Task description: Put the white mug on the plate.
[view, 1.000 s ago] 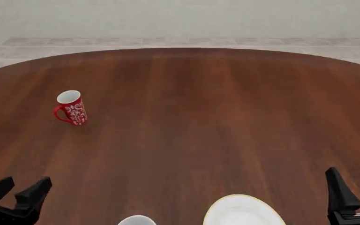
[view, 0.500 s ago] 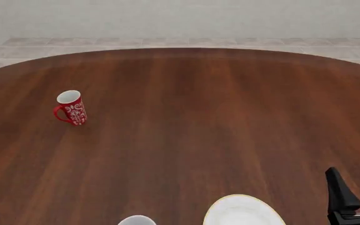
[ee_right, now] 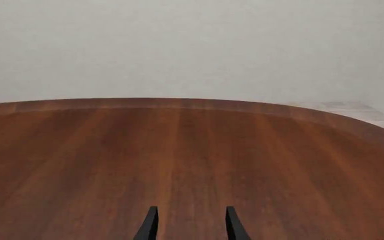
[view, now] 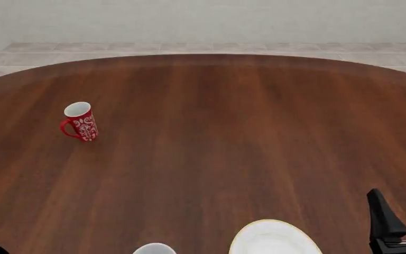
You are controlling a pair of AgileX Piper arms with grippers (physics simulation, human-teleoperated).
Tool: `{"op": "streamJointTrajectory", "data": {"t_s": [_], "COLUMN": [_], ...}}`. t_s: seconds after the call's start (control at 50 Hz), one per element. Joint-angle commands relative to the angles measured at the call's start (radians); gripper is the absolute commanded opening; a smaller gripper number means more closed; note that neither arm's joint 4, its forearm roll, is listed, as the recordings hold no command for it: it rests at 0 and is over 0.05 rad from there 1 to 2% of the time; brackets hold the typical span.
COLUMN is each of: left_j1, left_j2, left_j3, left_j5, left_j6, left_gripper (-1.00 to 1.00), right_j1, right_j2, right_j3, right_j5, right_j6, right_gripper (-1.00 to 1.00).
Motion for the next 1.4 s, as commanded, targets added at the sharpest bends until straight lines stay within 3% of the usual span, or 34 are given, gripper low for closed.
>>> {"op": "streamJointTrajectory", "data": {"t_s": [0.02, 0.12, 0.16, 0.2, 0.26, 0.3, 0.34, 0.42, 0.46, 0.48, 0.5, 0.56, 0.86, 1.12, 1.16, 1.22, 1.4], "left_j1": [-0.107, -0.139, -0.151, -0.16, -0.173, -0.189, -0.208, -0.254, -0.276, -0.276, -0.292, -0.357, -0.457, -0.488, -0.518, -0.498, -0.504], "left_j2": [0.038, 0.083, 0.084, 0.113, 0.111, 0.149, 0.148, 0.193, 0.227, 0.227, 0.227, 0.27, 0.394, 0.448, 0.477, 0.467, 0.502], "left_j3": [-0.012, -0.052, -0.01, -0.065, -0.018, -0.098, -0.027, -0.027, -0.114, -0.114, -0.054, -0.041, -0.032, -0.029, -0.025, -0.027, -0.001], "left_j5": [-0.009, -0.013, -0.05, -0.021, -0.071, -0.034, -0.104, -0.146, -0.104, -0.104, -0.168, -0.243, -0.348, -0.394, -0.414, -0.409, -0.455], "left_j6": [-0.043, -0.053, -0.058, -0.067, -0.074, -0.085, -0.099, -0.13, -0.146, -0.146, -0.161, -0.235, -0.317, -0.341, -0.372, -0.347, -0.366], "left_gripper": [1.0, 1.0, 1.0, 1.0, 1.0, 1.0, 1.0, 1.0, 1.0, 1.0, 1.0, 1.0, 1.0, 1.0, 1.0, 1.0, 1.0], "right_j1": [0.002, 0.002, 0.002, 0.002, 0.002, 0.001, 0.002, 0.001, 0.002, 0.002, 0.002, 0.002, 0.002, 0.001, 0.002, 0.002, 0.002], "right_j2": [-0.003, -0.003, -0.003, -0.003, -0.003, -0.003, -0.003, -0.003, -0.003, -0.003, -0.003, -0.003, -0.003, -0.003, -0.003, -0.003, -0.003], "right_j3": [0.002, 0.002, 0.002, 0.002, 0.002, 0.002, 0.002, 0.002, 0.002, 0.002, 0.002, 0.002, 0.002, 0.002, 0.002, 0.002, 0.002], "right_j5": [0.001, 0.001, 0.001, 0.0, 0.0, 0.001, 0.001, 0.001, 0.001, 0.001, 0.001, 0.001, 0.001, 0.0, 0.001, 0.0, 0.0], "right_j6": [0.0, 0.0, 0.0, 0.0, 0.0, 0.0, 0.0, 0.0, 0.0, 0.0, 0.0, 0.0, 0.0, 0.0, 0.0, 0.0, 0.0], "right_gripper": [1.0, 1.0, 1.0, 1.0, 1.0, 1.0, 1.0, 1.0, 1.0, 1.0, 1.0, 1.0, 1.0, 1.0, 1.0, 1.0, 1.0]}}
